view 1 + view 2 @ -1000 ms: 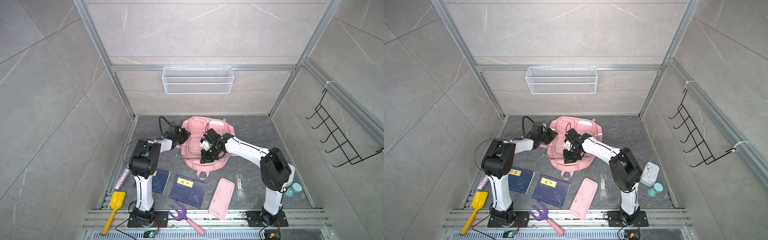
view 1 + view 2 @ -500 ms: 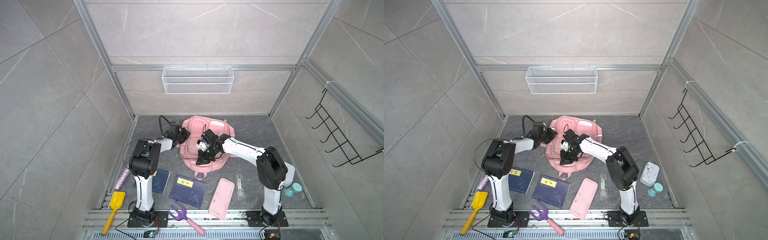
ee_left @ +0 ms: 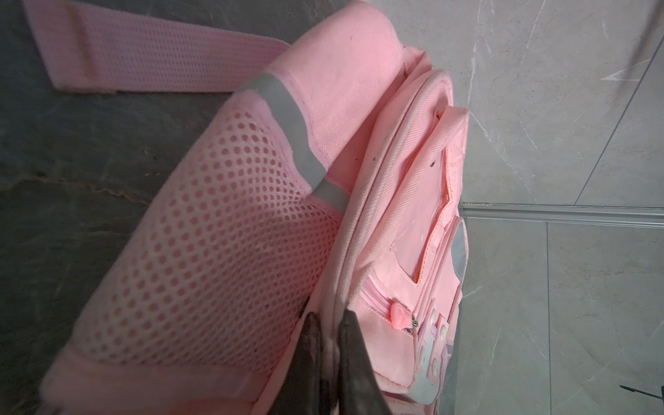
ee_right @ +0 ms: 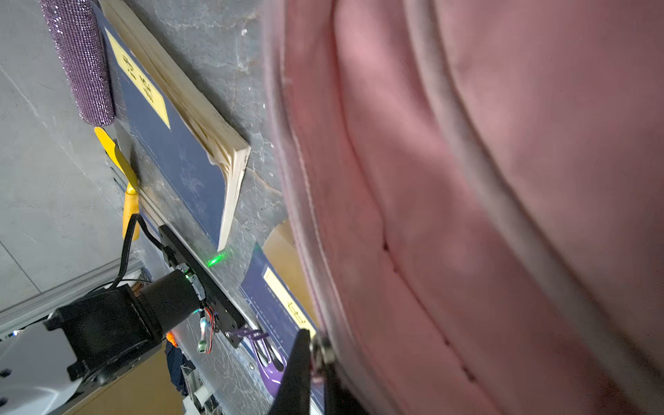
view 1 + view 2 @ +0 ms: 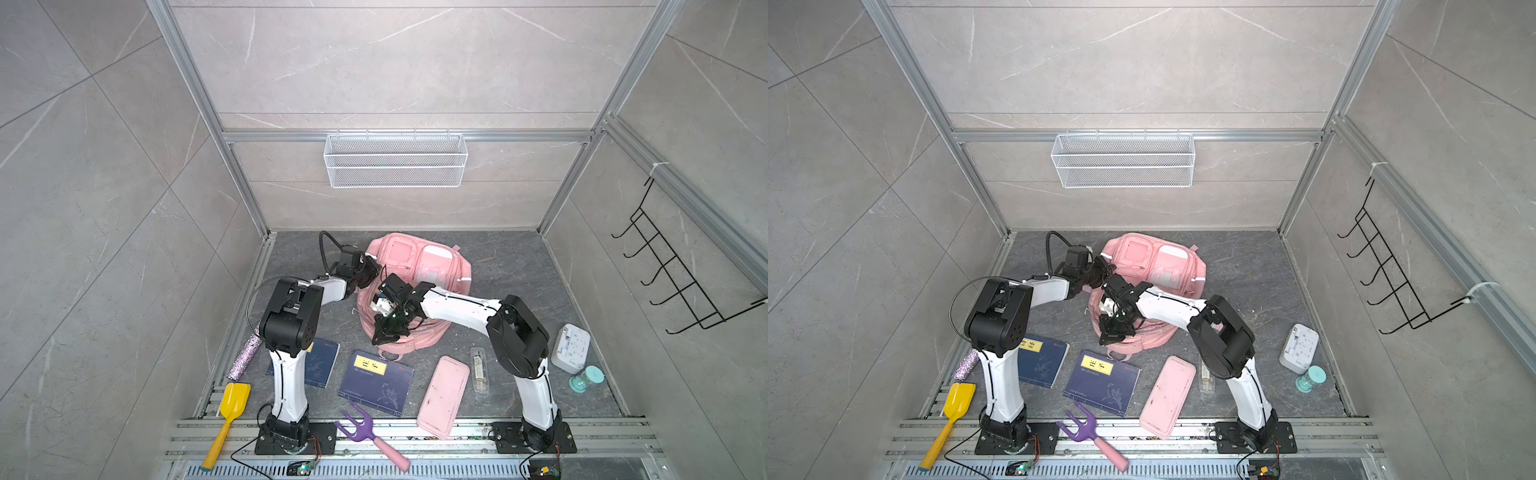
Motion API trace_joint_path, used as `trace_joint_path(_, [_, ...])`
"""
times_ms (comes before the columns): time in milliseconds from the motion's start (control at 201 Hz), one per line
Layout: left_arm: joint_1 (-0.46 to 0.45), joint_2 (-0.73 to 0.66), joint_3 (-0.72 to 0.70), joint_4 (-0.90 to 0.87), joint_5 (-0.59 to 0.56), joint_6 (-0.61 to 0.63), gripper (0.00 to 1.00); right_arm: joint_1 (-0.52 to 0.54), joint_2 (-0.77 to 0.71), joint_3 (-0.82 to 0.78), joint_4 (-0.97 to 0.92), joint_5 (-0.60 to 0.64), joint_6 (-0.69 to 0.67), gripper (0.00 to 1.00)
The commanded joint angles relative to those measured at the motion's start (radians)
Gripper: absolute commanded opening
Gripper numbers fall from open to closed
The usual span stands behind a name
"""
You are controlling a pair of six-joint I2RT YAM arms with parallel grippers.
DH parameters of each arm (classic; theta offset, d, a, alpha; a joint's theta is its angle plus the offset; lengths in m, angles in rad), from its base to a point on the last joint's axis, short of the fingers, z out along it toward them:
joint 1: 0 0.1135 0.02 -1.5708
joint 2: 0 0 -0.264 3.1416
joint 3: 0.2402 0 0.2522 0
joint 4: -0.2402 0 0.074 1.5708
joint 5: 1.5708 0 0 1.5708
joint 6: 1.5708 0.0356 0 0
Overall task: Pack books, pencil case, and school supplies into a backpack
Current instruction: Unzip the student bag at the center of the table.
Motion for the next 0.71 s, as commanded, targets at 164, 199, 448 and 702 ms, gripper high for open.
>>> trace_joint_path(164, [-0.014, -0.028, 0.009, 0.084, -0.015, -0.044, 0.0, 0.009, 0.061, 0.065, 0.133, 0.04, 0.099, 0.0])
trace_joint_path(199, [-0.011, -0.032, 0.001, 0.089, -0.015, -0.045, 0.0, 0.008, 0.059, 0.066, 0.122, 0.062, 0.097, 0.0])
trace_joint_path(448, [0.026, -0.087, -0.081, 0.131, -0.016, -0.061, 0.0, -0.061, -0.048, -0.041, 0.096, 0.159, 0.06, 0.0])
trace_joint_path(702, [0.052, -0.142, -0.204, 0.234, -0.04, -0.118, 0.0, -0.177, -0.144, -0.134, 0.041, 0.158, -0.023, 0.0])
